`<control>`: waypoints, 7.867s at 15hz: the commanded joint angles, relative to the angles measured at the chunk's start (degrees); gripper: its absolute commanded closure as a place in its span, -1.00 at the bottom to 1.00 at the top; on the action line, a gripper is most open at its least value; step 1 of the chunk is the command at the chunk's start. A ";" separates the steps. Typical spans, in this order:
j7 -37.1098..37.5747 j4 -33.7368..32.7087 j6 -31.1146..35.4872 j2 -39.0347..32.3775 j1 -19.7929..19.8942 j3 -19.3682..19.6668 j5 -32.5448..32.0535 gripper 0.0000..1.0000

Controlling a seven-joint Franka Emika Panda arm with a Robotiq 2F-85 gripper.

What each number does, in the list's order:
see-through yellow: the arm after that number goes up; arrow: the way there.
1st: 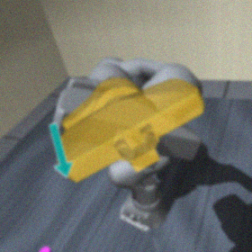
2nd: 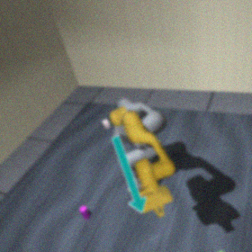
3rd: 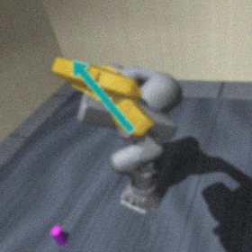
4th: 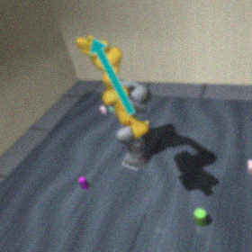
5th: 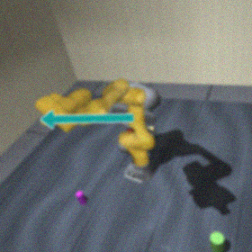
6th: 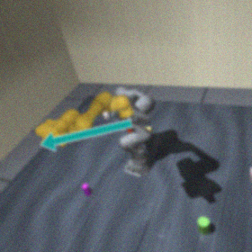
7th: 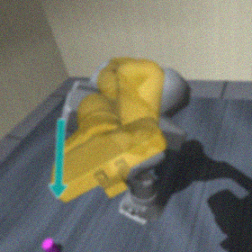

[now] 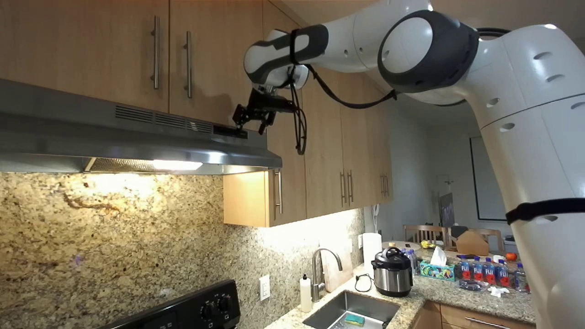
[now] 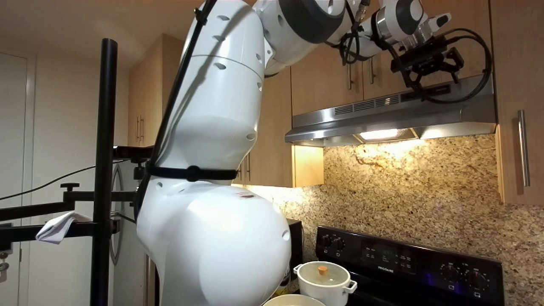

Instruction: Turn off the light stove switch

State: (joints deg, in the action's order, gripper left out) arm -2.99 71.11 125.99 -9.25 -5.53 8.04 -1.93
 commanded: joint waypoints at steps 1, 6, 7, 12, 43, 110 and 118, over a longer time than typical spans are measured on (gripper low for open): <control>-3.92 -2.18 -2.13 -1.07 0.98 -0.23 2.58 -1.00; -6.20 -4.35 -3.36 -2.19 0.88 -0.42 2.65 -1.00; -6.58 -4.91 -3.82 -2.50 0.86 -0.44 2.58 -1.00; -7.74 -8.37 -6.29 -4.52 1.13 -0.43 3.20 -1.00; -11.41 -20.81 -14.37 -11.09 3.74 -1.20 5.49 -1.00; -3.30 -32.45 -18.53 -14.23 3.30 -2.49 4.44 -1.00; 5.21 -21.71 -19.12 -6.73 3.96 -1.42 4.94 -1.00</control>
State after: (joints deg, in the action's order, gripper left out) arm -0.34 39.77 106.21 -22.26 -1.46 5.97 3.24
